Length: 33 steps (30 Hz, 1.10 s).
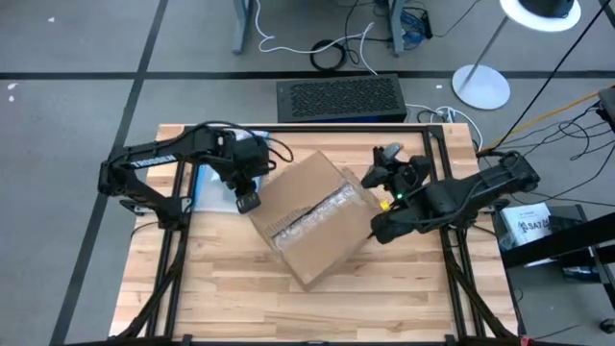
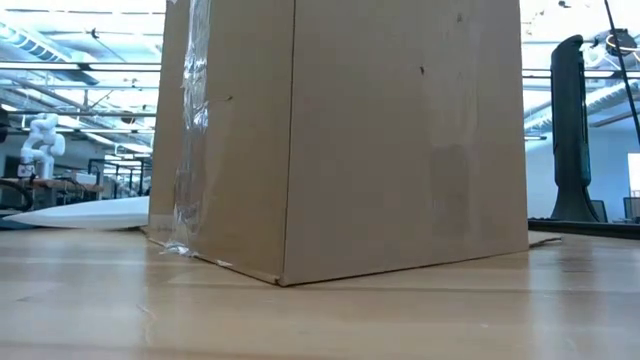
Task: Unpack boxes
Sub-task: Break down box until it is fully flat
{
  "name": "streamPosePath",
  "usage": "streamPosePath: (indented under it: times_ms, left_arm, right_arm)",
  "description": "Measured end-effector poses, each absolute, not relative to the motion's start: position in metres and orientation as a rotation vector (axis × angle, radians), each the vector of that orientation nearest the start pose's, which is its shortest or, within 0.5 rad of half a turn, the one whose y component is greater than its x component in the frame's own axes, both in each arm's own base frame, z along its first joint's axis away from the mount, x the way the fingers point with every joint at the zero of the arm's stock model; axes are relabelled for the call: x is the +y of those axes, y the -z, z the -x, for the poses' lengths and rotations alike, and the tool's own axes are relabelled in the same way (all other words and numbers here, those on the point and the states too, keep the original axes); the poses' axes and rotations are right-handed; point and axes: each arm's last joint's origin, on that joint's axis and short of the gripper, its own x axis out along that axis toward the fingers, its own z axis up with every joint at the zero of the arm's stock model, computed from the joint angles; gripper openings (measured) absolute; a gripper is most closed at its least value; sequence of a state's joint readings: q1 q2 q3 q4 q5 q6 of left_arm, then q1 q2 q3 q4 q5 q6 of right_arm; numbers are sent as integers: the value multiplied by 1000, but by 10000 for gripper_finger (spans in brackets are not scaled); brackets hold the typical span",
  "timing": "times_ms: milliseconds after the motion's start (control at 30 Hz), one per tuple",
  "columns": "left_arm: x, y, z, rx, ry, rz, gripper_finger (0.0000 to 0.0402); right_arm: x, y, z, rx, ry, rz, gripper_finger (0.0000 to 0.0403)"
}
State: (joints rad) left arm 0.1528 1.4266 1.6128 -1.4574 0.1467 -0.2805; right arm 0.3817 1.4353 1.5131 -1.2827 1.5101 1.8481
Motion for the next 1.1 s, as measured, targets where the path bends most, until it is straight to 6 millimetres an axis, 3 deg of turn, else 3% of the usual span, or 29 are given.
streamPosePath:
  times_ms: [200, 400, 567, 700, 867, 1100]
  left_arm:
    - [31, -410, -232, 1115, -213, 366, 10]
    - [31, -419, -234, 1053, -196, 336, 10]
    - [33, -422, -239, 999, -174, 294, 10]
    - [33, -422, -246, 959, -95, 270, 10]
    - [29, -410, -263, 1007, 22, 226, 10]
    - [19, -387, -284, 1095, 151, 189, 10]
  right_arm:
    - [63, -387, -245, -332, 1145, -620, 66]
    - [87, -396, -289, -127, 964, -568, 66]
    - [95, -430, -314, -118, 732, -295, 66]
    - [67, -444, -311, -134, 717, -235, 66]
    - [26, -431, -319, -120, 681, -271, 66]
    - [7, -422, -292, -179, 604, -303, 66]
